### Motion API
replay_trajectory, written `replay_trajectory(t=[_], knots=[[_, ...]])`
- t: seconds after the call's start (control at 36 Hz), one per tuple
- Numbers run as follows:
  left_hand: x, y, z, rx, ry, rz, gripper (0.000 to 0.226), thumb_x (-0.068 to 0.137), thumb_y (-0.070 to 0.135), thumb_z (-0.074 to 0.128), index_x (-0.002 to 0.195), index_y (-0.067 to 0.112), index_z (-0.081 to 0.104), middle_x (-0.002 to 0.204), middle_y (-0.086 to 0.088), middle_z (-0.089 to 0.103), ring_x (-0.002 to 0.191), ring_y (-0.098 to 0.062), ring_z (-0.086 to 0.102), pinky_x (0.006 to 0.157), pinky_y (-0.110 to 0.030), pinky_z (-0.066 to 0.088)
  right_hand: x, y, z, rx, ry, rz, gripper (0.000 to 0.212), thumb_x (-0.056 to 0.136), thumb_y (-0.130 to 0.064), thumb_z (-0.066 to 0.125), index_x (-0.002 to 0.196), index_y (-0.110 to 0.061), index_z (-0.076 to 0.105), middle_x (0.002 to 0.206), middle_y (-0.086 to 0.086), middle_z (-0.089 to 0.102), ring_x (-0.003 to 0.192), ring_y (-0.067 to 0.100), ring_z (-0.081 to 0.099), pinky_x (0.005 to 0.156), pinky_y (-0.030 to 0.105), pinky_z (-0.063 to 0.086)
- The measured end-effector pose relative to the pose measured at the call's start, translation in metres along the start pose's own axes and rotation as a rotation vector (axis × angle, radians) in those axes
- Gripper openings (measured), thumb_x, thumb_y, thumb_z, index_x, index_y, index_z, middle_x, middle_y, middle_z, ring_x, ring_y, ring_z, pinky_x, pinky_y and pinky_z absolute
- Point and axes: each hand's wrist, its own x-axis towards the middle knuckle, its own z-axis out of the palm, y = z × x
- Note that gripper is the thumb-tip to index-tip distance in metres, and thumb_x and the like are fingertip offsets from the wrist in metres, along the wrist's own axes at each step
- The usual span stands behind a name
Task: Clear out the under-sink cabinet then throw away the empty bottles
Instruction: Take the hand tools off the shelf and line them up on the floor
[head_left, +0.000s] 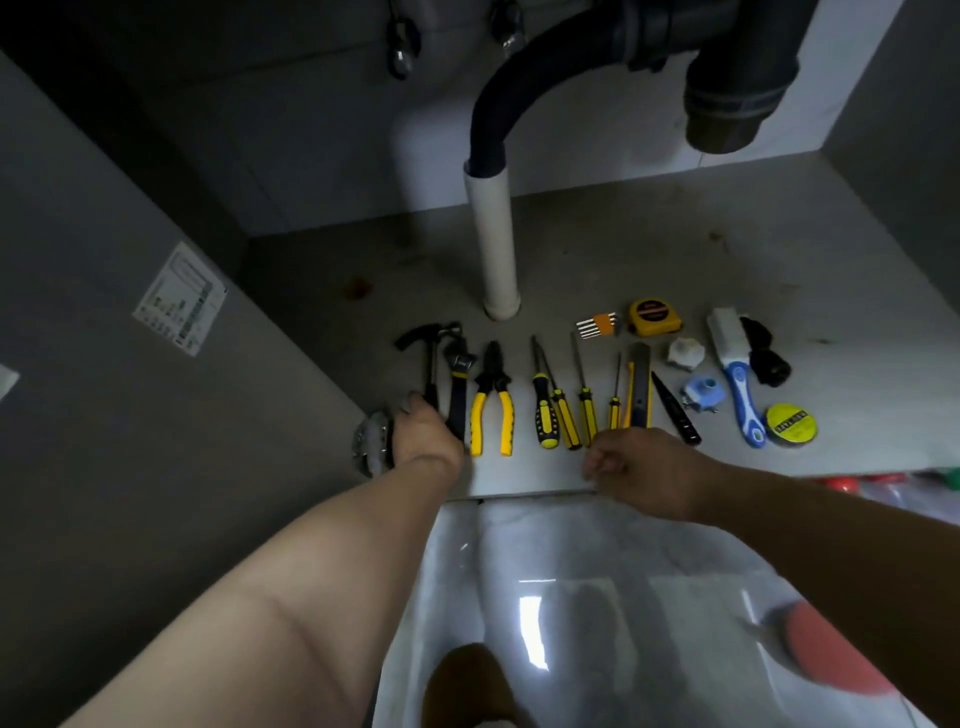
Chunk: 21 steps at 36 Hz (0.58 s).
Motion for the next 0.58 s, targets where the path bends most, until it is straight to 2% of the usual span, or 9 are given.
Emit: replay_trajectory(t=[0.11,0.17,0.22,0.28,0.36,0.42,0.44,0.5,0.58], knots=[[0.002,0.015,-0.002,-0.132,-0.044,-0.127,0.050,0.091,0.018,0.062,0.136,0.004,0.046,0.142,-0.023,0.041,0.131,-0.042,0.046,0.108,-0.039,0.043,0.005,-0.003,0.004,0.070,-0.022,0.006,0.014,0.093,-0.012,0.059,0.098,-0.016,0.072,0.081,-0.014,0.062,0.074,-0.004,0.057,0.060,0.004,0.042],[0.001,0.019,-0.003,-0.237,-0.062,-0.178,0.047,0.092,0.020,0.058,0.134,0.001,0.050,0.141,-0.024,0.047,0.129,-0.042,0.049,0.108,-0.041,0.046,0.007,-0.005,0.005,0.143,-0.035,0.024,0.014,0.093,-0.011,0.059,0.096,-0.015,0.071,0.078,-0.012,0.063,0.072,-0.002,0.058,0.059,0.007,0.041],[-0.001,0.022,-0.003,-0.398,-0.097,-0.214,0.041,0.092,0.015,0.053,0.130,0.000,0.050,0.134,-0.023,0.054,0.121,-0.042,0.055,0.101,-0.043,0.052,0.006,-0.009,0.005,0.215,-0.028,0.048,0.014,0.094,-0.011,0.057,0.094,-0.015,0.071,0.078,-0.011,0.065,0.072,0.000,0.060,0.061,0.009,0.043],[-0.011,0.025,-0.004,-0.570,-0.140,-0.227,0.038,0.094,0.008,0.047,0.131,0.001,0.043,0.130,-0.023,0.055,0.113,-0.039,0.058,0.089,-0.036,0.053,0.006,-0.015,0.003,0.293,-0.019,0.068,0.016,0.095,-0.010,0.055,0.094,-0.013,0.071,0.082,-0.006,0.068,0.072,0.003,0.062,0.064,0.013,0.048],[-0.030,0.028,-0.004,-0.726,-0.192,-0.206,0.044,0.097,0.004,0.041,0.141,0.004,0.035,0.131,-0.019,0.052,0.109,-0.036,0.056,0.082,-0.039,0.053,0.004,-0.028,-0.003,0.431,-0.032,0.108,0.015,0.097,-0.011,0.055,0.102,-0.006,0.068,0.096,0.015,0.071,0.079,0.020,0.068,0.081,0.036,0.058],[-0.044,0.028,-0.008,-0.730,-0.212,-0.114,0.035,0.099,0.008,0.045,0.133,0.008,0.042,0.114,-0.015,0.055,0.093,-0.026,0.057,0.067,-0.032,0.052,0.005,-0.038,-0.008,0.468,-0.004,0.125,0.018,0.097,-0.017,0.057,0.108,-0.006,0.065,0.104,0.021,0.071,0.086,0.026,0.068,0.089,0.043,0.057],[-0.050,0.029,-0.011,-0.726,-0.228,-0.061,0.026,0.099,0.008,0.048,0.125,0.009,0.046,0.105,-0.013,0.055,0.085,-0.022,0.053,0.063,-0.029,0.045,0.006,-0.043,-0.010,0.491,0.024,0.133,0.020,0.097,-0.020,0.058,0.111,-0.007,0.064,0.106,0.022,0.071,0.086,0.025,0.067,0.085,0.040,0.058],[-0.064,0.028,-0.016,-0.759,-0.297,0.035,0.018,0.098,0.002,0.050,0.114,0.010,0.049,0.095,-0.009,0.054,0.083,-0.019,0.048,0.067,-0.028,0.039,0.008,-0.054,-0.013,0.557,0.070,0.176,0.030,0.097,-0.031,0.060,0.120,-0.012,0.059,0.110,0.018,0.070,0.083,0.020,0.064,0.068,0.029,0.051],[-0.089,0.030,-0.018,-0.840,-0.480,0.170,0.028,0.096,-0.009,0.052,0.116,0.009,0.049,0.095,-0.008,0.054,0.091,-0.017,0.049,0.083,-0.026,0.038,0.005,-0.064,-0.015,0.620,0.107,0.202,0.040,0.095,-0.047,0.060,0.125,-0.021,0.056,0.102,0.005,0.070,0.074,0.013,0.063,0.056,0.023,0.042]])
